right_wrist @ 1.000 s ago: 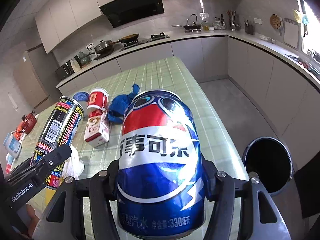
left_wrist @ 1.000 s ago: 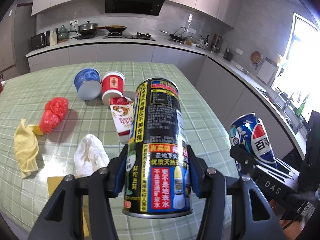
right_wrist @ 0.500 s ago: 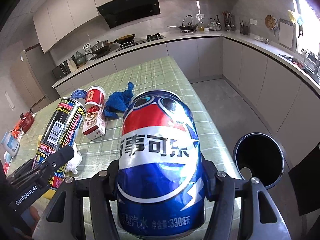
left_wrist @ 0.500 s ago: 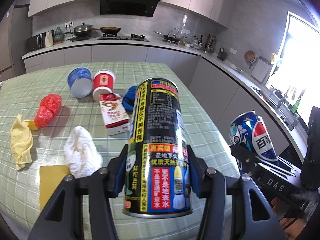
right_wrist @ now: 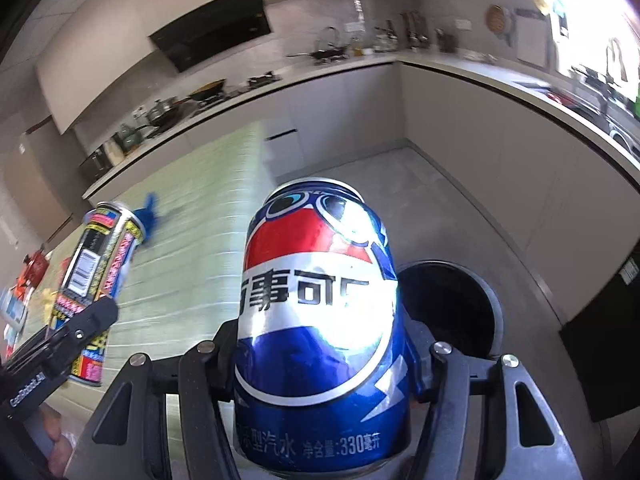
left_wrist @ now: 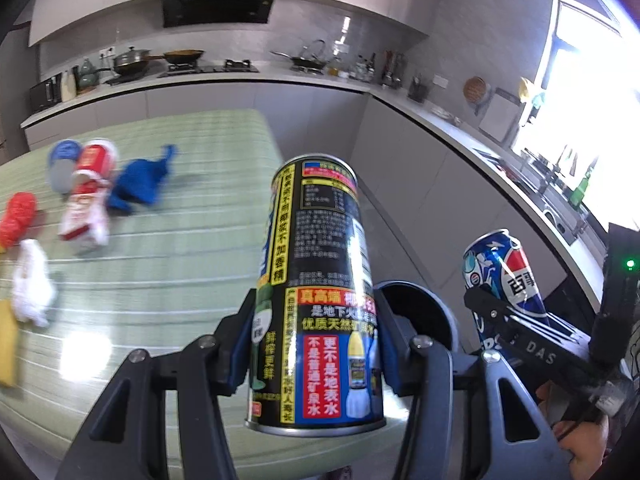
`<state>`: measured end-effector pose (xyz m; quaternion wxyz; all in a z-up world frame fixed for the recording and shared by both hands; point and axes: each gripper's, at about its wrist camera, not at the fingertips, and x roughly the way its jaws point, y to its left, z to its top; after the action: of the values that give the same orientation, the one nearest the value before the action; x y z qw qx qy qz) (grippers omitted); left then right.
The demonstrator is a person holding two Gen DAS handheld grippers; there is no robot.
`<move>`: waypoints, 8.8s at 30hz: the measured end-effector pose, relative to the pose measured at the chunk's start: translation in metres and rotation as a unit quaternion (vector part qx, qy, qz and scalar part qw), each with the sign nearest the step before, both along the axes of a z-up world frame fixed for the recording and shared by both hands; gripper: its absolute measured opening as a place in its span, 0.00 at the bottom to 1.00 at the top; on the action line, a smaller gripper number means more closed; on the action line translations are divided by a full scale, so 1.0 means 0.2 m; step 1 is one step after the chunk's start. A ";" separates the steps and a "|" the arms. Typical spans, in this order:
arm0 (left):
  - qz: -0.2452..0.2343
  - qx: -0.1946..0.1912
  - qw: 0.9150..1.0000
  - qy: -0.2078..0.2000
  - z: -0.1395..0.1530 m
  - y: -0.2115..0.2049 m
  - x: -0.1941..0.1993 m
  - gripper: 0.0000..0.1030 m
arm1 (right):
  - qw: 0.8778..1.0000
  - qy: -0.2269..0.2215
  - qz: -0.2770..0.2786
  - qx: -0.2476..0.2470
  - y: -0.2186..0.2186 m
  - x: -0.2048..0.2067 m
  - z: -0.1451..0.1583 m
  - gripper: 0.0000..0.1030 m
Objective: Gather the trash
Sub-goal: 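Open both tools over the bin to drop the two cans, then move both tools back toward the table items, then grasp the yellow sponge with right tool while left tool grasps the yellow cloth, then carry the sponge and cloth with both tools over the black bin, then open both tools to drop sponge and cloth into the bin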
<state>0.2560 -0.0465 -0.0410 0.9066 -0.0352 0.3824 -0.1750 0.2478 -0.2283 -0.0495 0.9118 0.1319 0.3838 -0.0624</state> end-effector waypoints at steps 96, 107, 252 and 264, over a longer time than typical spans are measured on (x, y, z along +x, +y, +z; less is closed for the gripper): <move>0.267 0.058 0.961 0.039 0.08 1.78 -0.26 0.75 | 0.964 -0.014 0.264 0.005 1.94 0.18 -0.01 0.79; 0.188 0.079 0.978 0.037 0.00 2.12 -0.19 0.75 | 0.979 0.005 0.204 0.005 2.34 0.14 -0.14 0.79; 0.005 0.125 0.979 0.158 -0.70 -1.02 0.26 0.66 | 0.993 0.111 0.029 0.010 -0.92 0.24 -0.67 0.71; 0.042 0.069 0.990 0.118 -0.26 -0.89 0.26 0.68 | 0.999 0.042 -0.008 0.016 -0.95 0.25 -0.35 0.71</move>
<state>0.3080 -0.2246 -0.0939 0.8620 -0.0090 0.4959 -0.1051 0.2973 -0.4193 -0.1193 0.8924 0.1464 0.4212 -0.0690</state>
